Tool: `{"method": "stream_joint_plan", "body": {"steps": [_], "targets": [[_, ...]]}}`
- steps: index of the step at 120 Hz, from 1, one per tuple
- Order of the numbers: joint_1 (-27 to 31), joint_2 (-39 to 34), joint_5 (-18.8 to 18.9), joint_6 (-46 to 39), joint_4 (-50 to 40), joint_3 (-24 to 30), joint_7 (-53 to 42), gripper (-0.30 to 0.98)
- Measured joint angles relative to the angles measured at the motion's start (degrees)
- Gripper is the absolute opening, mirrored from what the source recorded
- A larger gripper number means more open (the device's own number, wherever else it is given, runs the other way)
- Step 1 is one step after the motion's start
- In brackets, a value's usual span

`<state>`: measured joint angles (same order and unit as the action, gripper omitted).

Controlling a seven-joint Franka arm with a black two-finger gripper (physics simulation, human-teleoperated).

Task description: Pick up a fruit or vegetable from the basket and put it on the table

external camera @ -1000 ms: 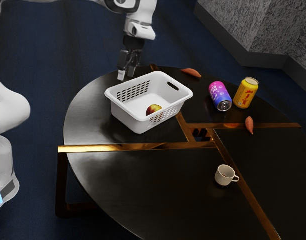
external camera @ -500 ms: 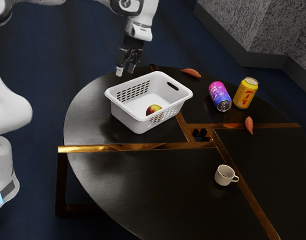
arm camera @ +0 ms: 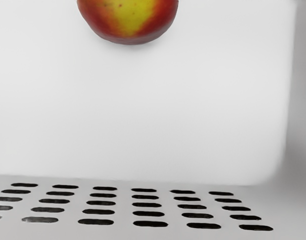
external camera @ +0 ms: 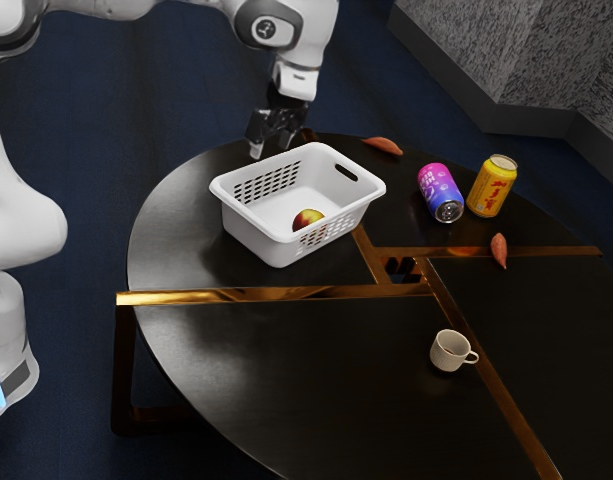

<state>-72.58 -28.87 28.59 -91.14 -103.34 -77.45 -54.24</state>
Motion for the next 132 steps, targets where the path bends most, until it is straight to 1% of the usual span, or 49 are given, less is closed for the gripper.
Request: {"method": "stream_joint_plan", "body": {"steps": [26, 44, 60, 75, 94, 123, 132], "targets": [[-1.5, 0.3, -1.5, -0.6, -0.1, 0.4, -1.2, 0.67], [-1.8, 0.2, -2.1, -1.1, -1.2, -0.8, -1.9, 0.67], [-3.9, 0.2, -2.2, -2.6, -2.0, -3.8, -2.3, 0.67], [-5.0, 0.2, -2.3, -4.0, -2.3, -4.9, -2.7, 0.67], [-8.4, 0.0, -2.3, -5.9, -2.5, -7.8, -3.1, 0.67], [-11.0, -0.1, -2.3, -7.8, -2.6, -8.8, -3.4, 0.67], [-12.0, -0.3, -2.3, -8.1, -2.5, -10.3, -3.5, 0.67]]}}
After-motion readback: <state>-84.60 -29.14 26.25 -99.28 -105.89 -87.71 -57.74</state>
